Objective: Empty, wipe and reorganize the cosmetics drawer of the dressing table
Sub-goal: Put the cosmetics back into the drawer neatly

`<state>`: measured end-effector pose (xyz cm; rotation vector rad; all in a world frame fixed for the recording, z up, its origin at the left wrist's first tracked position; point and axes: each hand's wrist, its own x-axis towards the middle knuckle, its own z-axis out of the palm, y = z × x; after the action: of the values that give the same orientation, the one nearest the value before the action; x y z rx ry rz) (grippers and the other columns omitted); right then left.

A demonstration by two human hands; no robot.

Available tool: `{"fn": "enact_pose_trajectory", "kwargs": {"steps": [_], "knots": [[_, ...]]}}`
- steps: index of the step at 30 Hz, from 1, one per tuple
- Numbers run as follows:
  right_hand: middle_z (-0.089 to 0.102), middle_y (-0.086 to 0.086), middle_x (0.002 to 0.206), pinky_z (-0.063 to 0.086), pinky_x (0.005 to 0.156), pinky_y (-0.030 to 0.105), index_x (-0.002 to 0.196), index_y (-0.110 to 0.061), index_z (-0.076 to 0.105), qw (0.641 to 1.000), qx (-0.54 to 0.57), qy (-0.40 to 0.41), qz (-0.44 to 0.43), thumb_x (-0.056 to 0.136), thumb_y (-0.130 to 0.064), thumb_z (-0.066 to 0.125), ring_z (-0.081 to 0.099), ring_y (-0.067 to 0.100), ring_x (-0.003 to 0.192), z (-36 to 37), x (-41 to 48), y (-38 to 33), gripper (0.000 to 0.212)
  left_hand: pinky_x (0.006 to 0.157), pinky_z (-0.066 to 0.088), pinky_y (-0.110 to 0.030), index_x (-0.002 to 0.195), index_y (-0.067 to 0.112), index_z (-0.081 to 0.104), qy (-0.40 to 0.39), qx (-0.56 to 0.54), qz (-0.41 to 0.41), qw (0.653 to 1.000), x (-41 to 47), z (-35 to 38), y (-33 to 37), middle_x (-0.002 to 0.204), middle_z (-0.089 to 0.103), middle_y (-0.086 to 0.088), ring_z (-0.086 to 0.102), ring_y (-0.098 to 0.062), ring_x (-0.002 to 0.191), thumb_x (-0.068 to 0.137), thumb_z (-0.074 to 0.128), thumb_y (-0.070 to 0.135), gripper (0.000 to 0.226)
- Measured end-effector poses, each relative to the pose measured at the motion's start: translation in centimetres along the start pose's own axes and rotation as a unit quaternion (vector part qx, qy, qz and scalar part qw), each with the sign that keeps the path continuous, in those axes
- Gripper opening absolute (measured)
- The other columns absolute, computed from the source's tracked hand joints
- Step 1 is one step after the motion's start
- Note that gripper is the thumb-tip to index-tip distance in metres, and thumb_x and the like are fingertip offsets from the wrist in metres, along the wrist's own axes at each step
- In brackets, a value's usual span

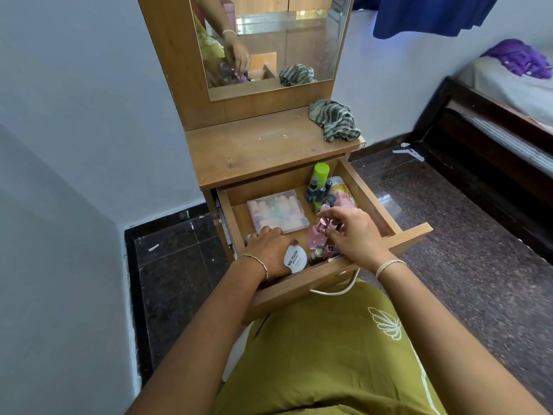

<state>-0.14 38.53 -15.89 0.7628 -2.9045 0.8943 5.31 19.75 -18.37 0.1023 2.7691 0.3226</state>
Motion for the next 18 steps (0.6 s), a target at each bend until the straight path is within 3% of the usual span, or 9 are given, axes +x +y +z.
{"fn": "enact_pose_trajectory", "kwargs": {"steps": [4, 12, 18], "knots": [[0.069, -0.003, 0.102, 0.045, 0.079, 0.022, 0.11, -0.021, 0.067, 1.0, -0.003, 0.0, 0.001, 0.083, -0.007, 0.067, 0.057, 0.012, 0.095, 0.1, 0.44, 0.11, 0.03, 0.098, 0.038, -0.047, 0.136, 0.034, 0.042, 0.003, 0.003, -0.004, 1.0, 0.19, 0.05, -0.25, 0.128, 0.047, -0.006, 0.038, -0.028, 0.121, 0.074, 0.07, 0.04, 0.069], [0.068, -0.005, 0.096, 0.04, 0.071, 0.015, 0.108, -0.023, 0.067, 1.0, -0.01, 0.006, -0.01, 0.085, -0.009, 0.067, 0.054, 0.009, 0.09, 0.56, 0.56, 0.03, 0.027, 0.097, 0.036, -0.043, 0.136, 0.03, 0.043, 0.021, -0.028, -0.003, 0.999, -0.23, 0.03, -0.61, 0.126, 0.05, -0.007, 0.041, -0.027, 0.119, 0.074, 0.072, 0.039, 0.069], [0.067, -0.009, 0.101, 0.041, 0.074, 0.015, 0.112, -0.026, 0.066, 1.0, 0.001, -0.007, 0.003, 0.083, -0.012, 0.069, 0.054, 0.007, 0.094, 0.29, 0.59, -0.09, 0.032, 0.098, 0.039, -0.044, 0.133, 0.028, 0.047, 0.037, -0.063, -0.003, 0.997, -0.7, -0.38, -0.29, 0.127, 0.051, -0.004, 0.043, -0.026, 0.119, 0.078, 0.069, 0.043, 0.061]]}}
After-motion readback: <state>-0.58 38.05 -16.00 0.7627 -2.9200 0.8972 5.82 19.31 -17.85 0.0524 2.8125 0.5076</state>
